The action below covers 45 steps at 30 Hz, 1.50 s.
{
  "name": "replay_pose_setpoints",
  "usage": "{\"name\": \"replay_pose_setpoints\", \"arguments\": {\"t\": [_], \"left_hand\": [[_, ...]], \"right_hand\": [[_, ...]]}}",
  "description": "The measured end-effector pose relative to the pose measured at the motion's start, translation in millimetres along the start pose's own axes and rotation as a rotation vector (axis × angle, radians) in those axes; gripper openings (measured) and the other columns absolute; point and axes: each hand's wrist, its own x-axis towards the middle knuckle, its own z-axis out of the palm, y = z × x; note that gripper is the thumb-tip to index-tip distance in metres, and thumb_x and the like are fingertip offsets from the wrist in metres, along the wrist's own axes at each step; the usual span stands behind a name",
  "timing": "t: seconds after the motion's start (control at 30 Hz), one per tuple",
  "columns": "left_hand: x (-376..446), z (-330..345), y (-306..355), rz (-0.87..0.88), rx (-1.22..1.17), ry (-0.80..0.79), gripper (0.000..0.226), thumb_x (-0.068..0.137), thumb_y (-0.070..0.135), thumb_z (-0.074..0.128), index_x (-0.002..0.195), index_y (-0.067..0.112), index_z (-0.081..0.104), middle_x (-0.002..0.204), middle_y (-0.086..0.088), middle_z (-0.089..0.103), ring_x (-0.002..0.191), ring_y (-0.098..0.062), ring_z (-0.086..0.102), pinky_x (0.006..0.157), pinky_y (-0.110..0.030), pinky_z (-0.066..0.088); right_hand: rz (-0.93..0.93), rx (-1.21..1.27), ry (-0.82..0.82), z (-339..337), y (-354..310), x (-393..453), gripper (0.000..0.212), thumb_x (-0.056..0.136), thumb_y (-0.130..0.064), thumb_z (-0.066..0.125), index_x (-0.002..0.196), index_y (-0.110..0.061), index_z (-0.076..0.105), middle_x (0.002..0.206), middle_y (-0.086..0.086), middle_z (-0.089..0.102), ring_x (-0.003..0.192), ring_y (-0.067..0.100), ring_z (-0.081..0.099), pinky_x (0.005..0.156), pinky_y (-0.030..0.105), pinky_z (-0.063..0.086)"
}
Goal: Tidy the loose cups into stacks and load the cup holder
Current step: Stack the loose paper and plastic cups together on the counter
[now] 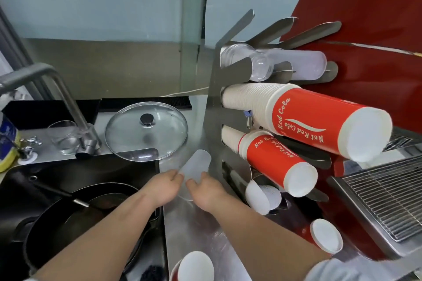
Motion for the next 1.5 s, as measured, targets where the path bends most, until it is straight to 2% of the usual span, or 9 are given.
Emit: {"name": "replay_pose_setpoints", "arguments": {"t": [0.3,0.43,0.57,0.67,0.77,0.93,1.17,1.37,1.5], "left_hand": [[-6.3,5.1,-14.0,-0.089,-0.417,-0.083,0.046,0.073,0.036,0.047,0.110,0.024,0.071,0.109,-0.003,0.073,0.097,-0.018,0.067,0.086,-0.033,0.051],[-23.8,6.2,-17.5,-0.043,-0.592,-0.183,0.039,0.080,0.006,0.056,0.115,0.014,0.068,0.109,-0.012,0.074,0.098,-0.024,0.070,0.076,-0.026,0.054],[-48.1,5.9,-11.8,0.105,-0.554,-0.224,0.055,0.087,-0.025,0.041,0.107,0.021,0.062,0.082,0.013,0.078,0.078,0.001,0.072,0.063,-0.011,0.053],[-58.8,4.7,-9.8,0.174,-0.492,-0.135,0.057,0.088,-0.022,0.047,0.107,0.030,0.056,0.081,0.029,0.074,0.079,0.012,0.068,0.067,-0.006,0.049],[-69.3,-3.7,-11.2,0.198,-0.437,-0.070,0.052,0.086,-0.010,0.062,0.114,0.033,0.056,0.097,0.019,0.076,0.096,0.003,0.069,0.077,-0.010,0.051],[-102.2,-30.4,5.1,0.264,-0.379,-0.025,0.060,0.082,0.006,0.072,0.131,0.034,0.050,0.124,0.004,0.067,0.115,-0.010,0.064,0.102,-0.036,0.050],[-157.8,-44.6,48.2,0.402,-0.367,0.052,0.066,0.082,-0.009,0.069,0.123,0.038,0.049,0.121,0.011,0.068,0.118,-0.005,0.062,0.103,-0.025,0.049],[-211.4,-30.7,82.5,0.620,-0.319,0.031,0.075,0.069,0.014,0.075,0.129,0.052,0.049,0.134,0.018,0.059,0.130,-0.006,0.053,0.109,-0.028,0.043],[-222.3,-1.0,101.7,0.675,-0.273,-0.031,0.077,0.073,0.002,0.073,0.141,0.027,0.043,0.139,0.008,0.056,0.134,-0.014,0.050,0.113,-0.039,0.040]], "right_hand": [[0.058,0.273,-0.004,8.4,14.9,5.7,0.044,0.090,-0.043,0.051,0.121,-0.013,0.060,0.114,0.005,0.067,0.104,0.025,0.061,0.080,0.024,0.040],[0.002,0.379,-0.017,13.2,25.3,2.2,0.052,0.077,-0.037,0.068,0.125,-0.022,0.055,0.112,-0.002,0.068,0.101,0.017,0.065,0.086,0.028,0.050],[-0.045,0.370,-0.067,18.2,34.6,-2.1,0.070,0.057,-0.041,0.073,0.123,-0.030,0.051,0.113,-0.006,0.068,0.103,0.015,0.065,0.095,0.040,0.052],[-0.114,0.391,-0.087,12.5,34.2,-12.5,0.066,0.060,-0.029,0.076,0.121,-0.031,0.050,0.112,-0.006,0.067,0.103,0.014,0.065,0.094,0.038,0.052],[-0.193,0.408,-0.073,1.5,29.7,-27.5,0.059,0.067,-0.013,0.077,0.114,-0.034,0.047,0.109,-0.009,0.065,0.103,0.013,0.064,0.093,0.032,0.051],[-0.349,0.378,-0.029,-19.9,22.5,-70.1,0.073,0.063,-0.027,0.075,0.127,-0.038,0.043,0.116,-0.018,0.062,0.107,0.003,0.060,0.097,0.032,0.050],[-0.530,0.388,0.082,-54.3,22.9,-138.4,0.072,0.064,-0.028,0.072,0.124,-0.049,0.039,0.116,-0.023,0.060,0.110,-0.004,0.057,0.097,0.032,0.050],[-0.691,0.337,0.108,-86.1,56.7,-196.3,0.073,0.067,-0.029,0.072,0.127,-0.054,0.038,0.127,-0.024,0.055,0.120,-0.003,0.052,0.098,0.028,0.048],[-0.707,0.298,0.137,-107.8,97.7,-218.0,0.070,0.068,-0.023,0.073,0.126,-0.049,0.043,0.125,-0.019,0.060,0.117,0.001,0.057,0.096,0.031,0.050]]}}
